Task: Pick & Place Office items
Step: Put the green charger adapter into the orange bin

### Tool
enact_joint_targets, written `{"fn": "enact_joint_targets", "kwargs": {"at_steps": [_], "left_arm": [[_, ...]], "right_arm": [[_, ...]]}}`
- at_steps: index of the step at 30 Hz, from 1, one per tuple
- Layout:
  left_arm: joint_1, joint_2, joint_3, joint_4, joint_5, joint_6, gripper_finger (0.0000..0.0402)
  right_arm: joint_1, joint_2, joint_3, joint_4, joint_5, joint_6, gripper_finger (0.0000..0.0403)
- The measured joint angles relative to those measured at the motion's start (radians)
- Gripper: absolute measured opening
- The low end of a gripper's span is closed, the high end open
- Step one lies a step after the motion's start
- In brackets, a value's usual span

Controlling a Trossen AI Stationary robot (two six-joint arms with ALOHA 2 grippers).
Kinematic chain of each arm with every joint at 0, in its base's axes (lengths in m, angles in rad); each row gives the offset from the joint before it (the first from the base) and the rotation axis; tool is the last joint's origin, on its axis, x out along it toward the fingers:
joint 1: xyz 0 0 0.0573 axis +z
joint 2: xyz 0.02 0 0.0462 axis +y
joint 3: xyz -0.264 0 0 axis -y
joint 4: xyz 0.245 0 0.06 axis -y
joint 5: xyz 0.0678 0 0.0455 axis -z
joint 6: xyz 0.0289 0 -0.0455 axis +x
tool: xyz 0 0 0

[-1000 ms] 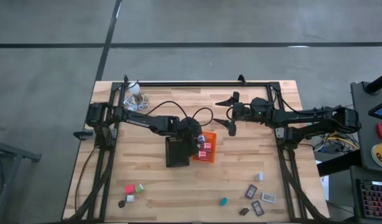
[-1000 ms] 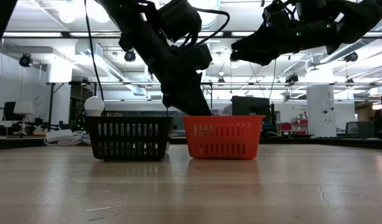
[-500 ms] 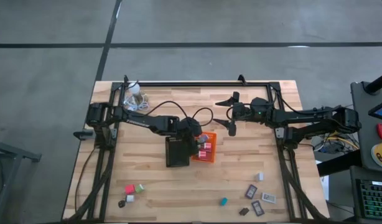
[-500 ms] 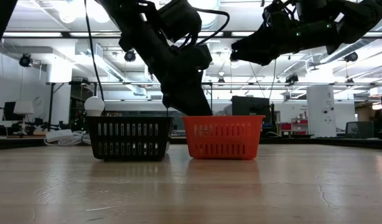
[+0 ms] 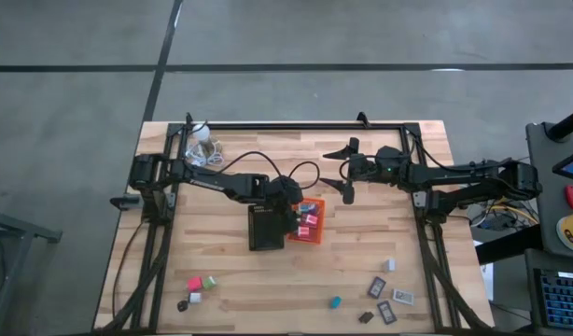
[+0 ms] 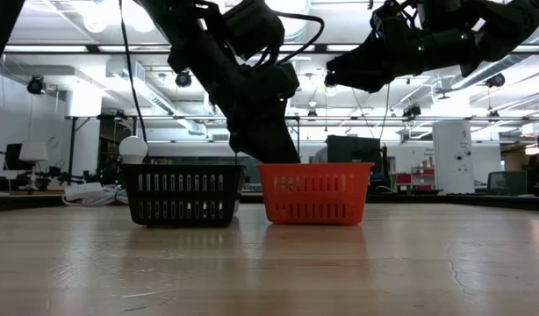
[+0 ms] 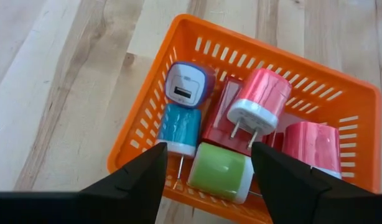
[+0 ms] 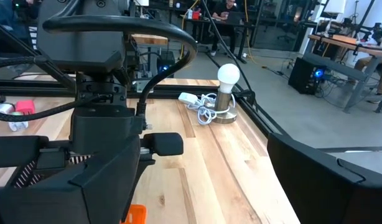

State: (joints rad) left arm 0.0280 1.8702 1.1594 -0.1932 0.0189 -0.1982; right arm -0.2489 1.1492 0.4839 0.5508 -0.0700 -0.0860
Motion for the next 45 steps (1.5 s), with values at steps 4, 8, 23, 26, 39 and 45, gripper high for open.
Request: {"fn": "enact_joint_targets", "kwargs": {"at_steps": [4,8,23,26,39,45], "left_arm": [[0.0,0.0,0.0,0.0,0.0,0.0,0.0238],[0.001,-0.006,0.006,0.003,-0.016,0.011,0.0238],[-0.02,-0.011,0.238,-0.287,-0.209,-0.103,0.0238],[-0.049,-0.011,0.281,-0.364,-0.293,-0.143,0.0239],[-0.315,-0.052,0.274,-0.697,-0.543,-0.438,0.0237],[-0.471,-0.064,0.222,-0.732,-0.673,-0.562,0.0236]], "right_arm": [[0.0,0.0,0.0,0.0,0.0,0.0,0.0347],[0.0,0.0,0.0,0.0,0.0,0.0,0.0342],[-0.001,0.0,0.0,0.0,0.0,0.0,0.0347],[-0.001,0.0,0.0,0.0,0.0,0.0,0.0343],[-0.001,0.0,0.0,0.0,0.0,0.0,0.0349],[0.0,0.0,0.0,0.001,0.0,0.0,0.0343]]}}
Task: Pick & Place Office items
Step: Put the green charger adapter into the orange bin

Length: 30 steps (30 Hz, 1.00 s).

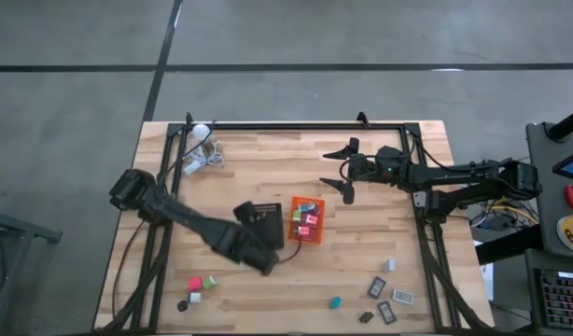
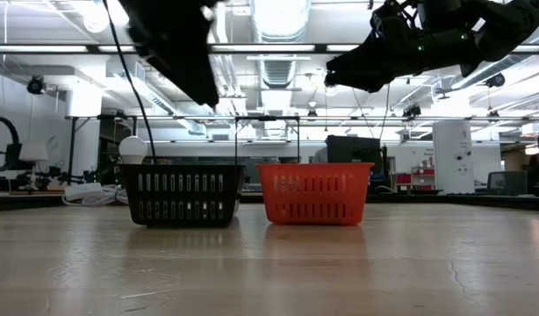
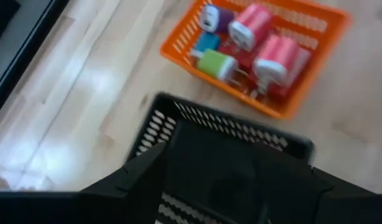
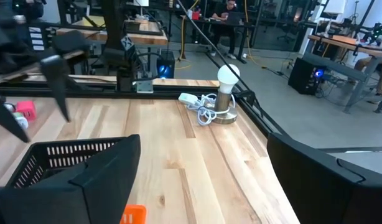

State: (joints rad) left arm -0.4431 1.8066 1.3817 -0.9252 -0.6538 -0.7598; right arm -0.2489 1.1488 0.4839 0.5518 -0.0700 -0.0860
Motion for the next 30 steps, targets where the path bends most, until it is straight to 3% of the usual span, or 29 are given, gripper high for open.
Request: {"fn": "enact_joint_targets", "kwargs": {"at_steps": [11,30], "left_arm": [[-0.139,-0.007,-0.015,-0.004,-0.025,-0.265,0.0236],[-0.161,-0.01,-0.028,0.112,-0.01,-0.185,0.0236]], "right_arm": [[0.0,-0.001,0.0,0.0,0.0,0.0,0.0349],[-0.001,-0.001,0.0,0.0,0.0,0.0,0.0349]]}}
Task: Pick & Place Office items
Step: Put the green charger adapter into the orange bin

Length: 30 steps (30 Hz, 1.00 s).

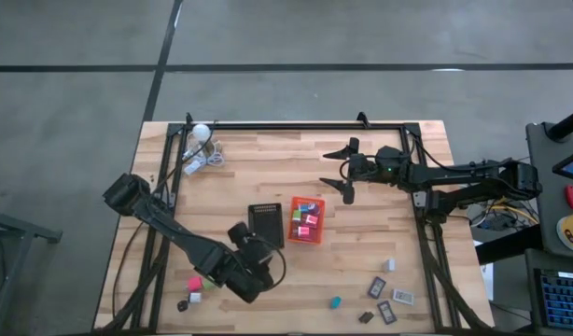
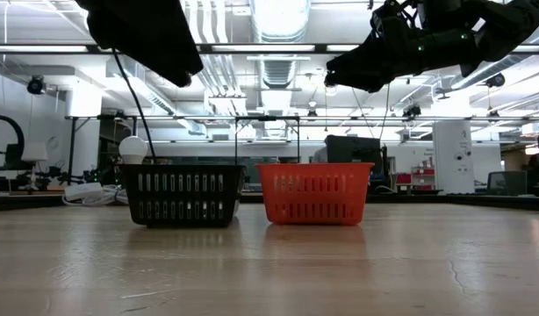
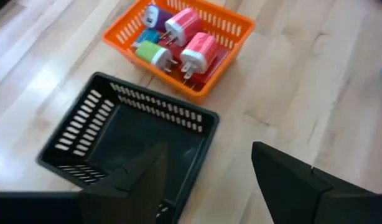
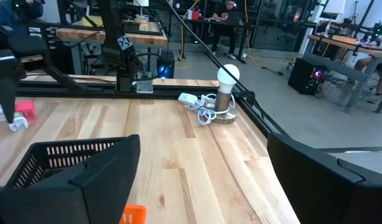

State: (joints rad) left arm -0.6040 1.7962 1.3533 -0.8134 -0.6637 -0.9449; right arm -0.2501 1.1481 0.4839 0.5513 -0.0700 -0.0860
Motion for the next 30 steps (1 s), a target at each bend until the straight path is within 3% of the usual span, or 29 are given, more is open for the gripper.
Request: {"fn": "enact_joint_targets", "kwargs": {"at_steps": [3,11,17,25,30], "left_arm": [[-0.003,0.0,0.0,0.027,0.014,0.003,0.0236],[-0.042,0.0,-0.002,0.079,0.176,-0.061,0.0236],[-0.126,-0.017,-0.002,-0.064,0.325,-0.227,0.0236],[-0.304,-0.04,-0.003,-0.076,0.309,-0.376,0.0236],[-0.367,-0.043,-0.004,-0.181,0.312,-0.557,0.0236]], "right_arm": [[0.0,0.0,0.0,0.0,0.0,0.0,0.0349],[0.0,0.0,0.0,0.0,0.0,0.0,0.034],[0.0,0.0,0.0,0.0,0.0,0.0,0.0347],[0.0,0.0,0.0,-0.001,0.0,0.0,0.0345],[0.0,0.0,0.0,0.0,0.0,0.0,0.034]]}}
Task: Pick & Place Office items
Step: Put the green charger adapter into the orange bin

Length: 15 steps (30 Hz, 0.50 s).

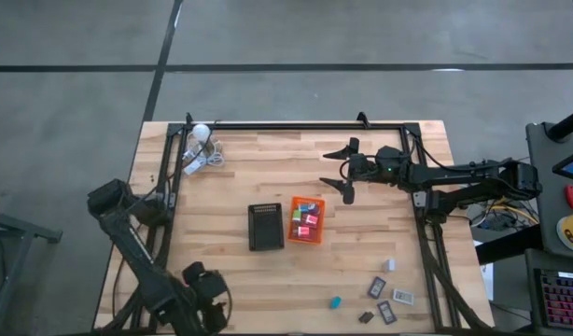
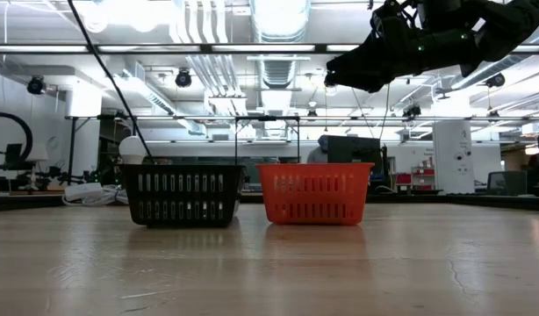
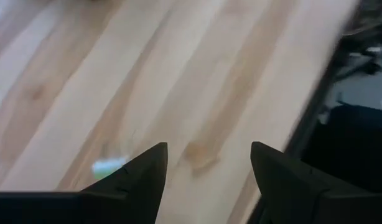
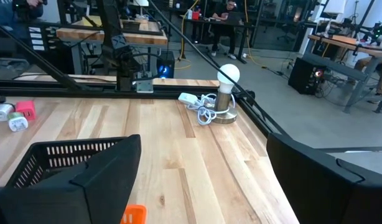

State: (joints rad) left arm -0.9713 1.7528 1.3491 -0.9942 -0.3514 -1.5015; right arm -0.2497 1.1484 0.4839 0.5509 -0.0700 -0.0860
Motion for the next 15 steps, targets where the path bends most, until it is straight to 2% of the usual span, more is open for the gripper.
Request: {"fn": "enact_joint_targets", "kwargs": {"at_steps": [8,15], "left_arm": [[0.001,-0.007,-0.081,-0.005,0.118,-0.039,0.0236],[0.001,-0.063,-0.221,0.088,0.129,-0.053,0.0236]], "right_arm": [[0.001,0.0,0.0,0.0,0.0,0.0,0.0349],[0.001,0.0,0.0,0.0,0.0,0.0,0.0345]]}}
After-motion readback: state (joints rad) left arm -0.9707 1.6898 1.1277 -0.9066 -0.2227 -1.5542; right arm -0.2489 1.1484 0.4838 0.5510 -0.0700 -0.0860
